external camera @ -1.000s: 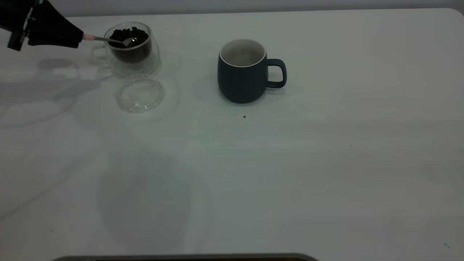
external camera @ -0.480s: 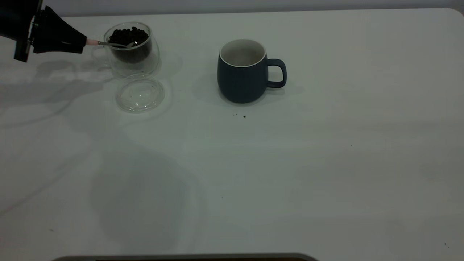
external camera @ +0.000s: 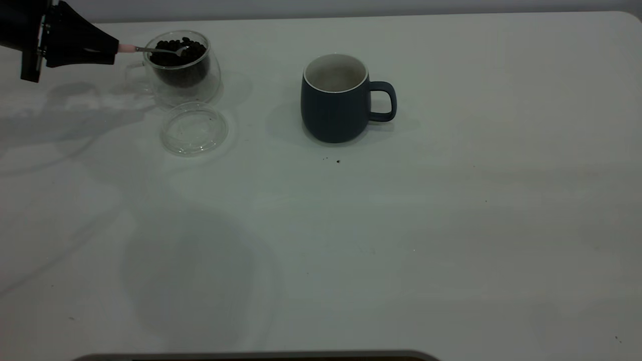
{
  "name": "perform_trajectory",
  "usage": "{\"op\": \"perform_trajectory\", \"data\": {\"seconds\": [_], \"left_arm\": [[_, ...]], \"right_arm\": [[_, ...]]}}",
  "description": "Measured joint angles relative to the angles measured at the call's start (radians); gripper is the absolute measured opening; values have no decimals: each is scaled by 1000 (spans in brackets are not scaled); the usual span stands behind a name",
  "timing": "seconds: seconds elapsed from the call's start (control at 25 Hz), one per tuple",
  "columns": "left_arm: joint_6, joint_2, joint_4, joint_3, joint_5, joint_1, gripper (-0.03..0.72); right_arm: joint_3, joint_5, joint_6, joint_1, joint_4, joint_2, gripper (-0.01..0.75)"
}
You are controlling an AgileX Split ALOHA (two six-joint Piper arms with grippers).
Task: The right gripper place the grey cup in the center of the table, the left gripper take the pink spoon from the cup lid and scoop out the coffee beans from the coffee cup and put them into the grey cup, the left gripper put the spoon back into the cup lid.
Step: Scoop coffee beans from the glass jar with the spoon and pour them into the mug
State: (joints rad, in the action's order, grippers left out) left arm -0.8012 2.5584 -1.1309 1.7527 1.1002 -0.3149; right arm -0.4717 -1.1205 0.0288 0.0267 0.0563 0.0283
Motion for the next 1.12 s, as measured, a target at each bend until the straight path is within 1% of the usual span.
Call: {"op": "perform_trajectory", "data": {"seconds": [0.4, 0.6, 1.12], "left_arm": [[3, 0, -7, 0, 56, -47, 123], [3, 2, -42, 0, 58, -48, 123], [27, 2, -50, 0, 58, -47, 123]], "right_arm": [[0, 0, 0, 0, 0, 0, 507], [0, -1, 0, 0, 0, 0, 507], [0, -1, 0, 0, 0, 0, 507]]}}
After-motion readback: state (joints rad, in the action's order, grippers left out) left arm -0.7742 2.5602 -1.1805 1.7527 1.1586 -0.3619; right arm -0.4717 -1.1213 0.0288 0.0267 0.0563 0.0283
